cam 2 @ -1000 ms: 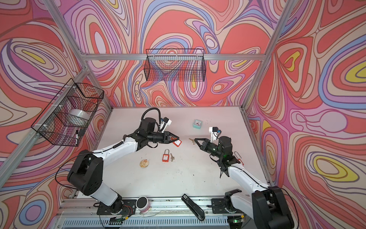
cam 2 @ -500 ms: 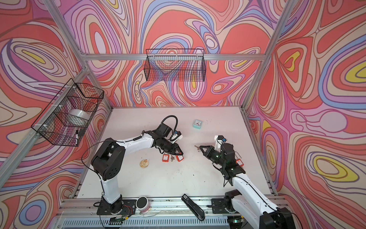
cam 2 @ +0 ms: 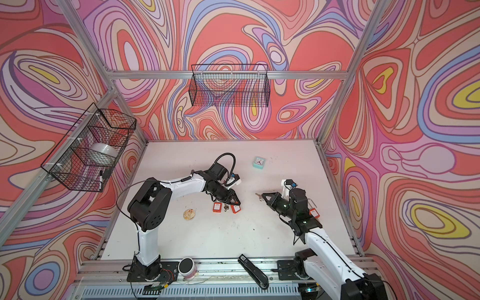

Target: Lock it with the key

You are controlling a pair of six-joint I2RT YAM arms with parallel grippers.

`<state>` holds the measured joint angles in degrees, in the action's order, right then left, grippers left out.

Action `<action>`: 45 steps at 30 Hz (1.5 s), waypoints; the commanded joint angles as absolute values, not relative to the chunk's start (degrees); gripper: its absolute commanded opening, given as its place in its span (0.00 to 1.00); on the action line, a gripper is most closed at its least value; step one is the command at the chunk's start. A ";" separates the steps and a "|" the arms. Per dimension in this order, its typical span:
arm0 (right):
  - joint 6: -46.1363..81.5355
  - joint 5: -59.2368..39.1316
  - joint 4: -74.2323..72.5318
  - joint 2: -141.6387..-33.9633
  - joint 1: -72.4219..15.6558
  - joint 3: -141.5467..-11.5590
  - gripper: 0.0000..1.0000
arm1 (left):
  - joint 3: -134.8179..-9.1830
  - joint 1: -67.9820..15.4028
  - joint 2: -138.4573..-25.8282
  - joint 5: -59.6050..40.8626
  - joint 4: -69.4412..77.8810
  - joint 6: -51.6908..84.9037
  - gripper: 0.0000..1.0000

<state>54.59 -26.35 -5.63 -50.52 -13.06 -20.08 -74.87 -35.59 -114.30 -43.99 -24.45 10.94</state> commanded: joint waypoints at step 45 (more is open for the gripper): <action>54.99 -26.16 -3.08 -51.34 -12.92 -22.94 0.00 | -81.15 -34.73 -119.22 -37.10 -23.05 12.87 0.56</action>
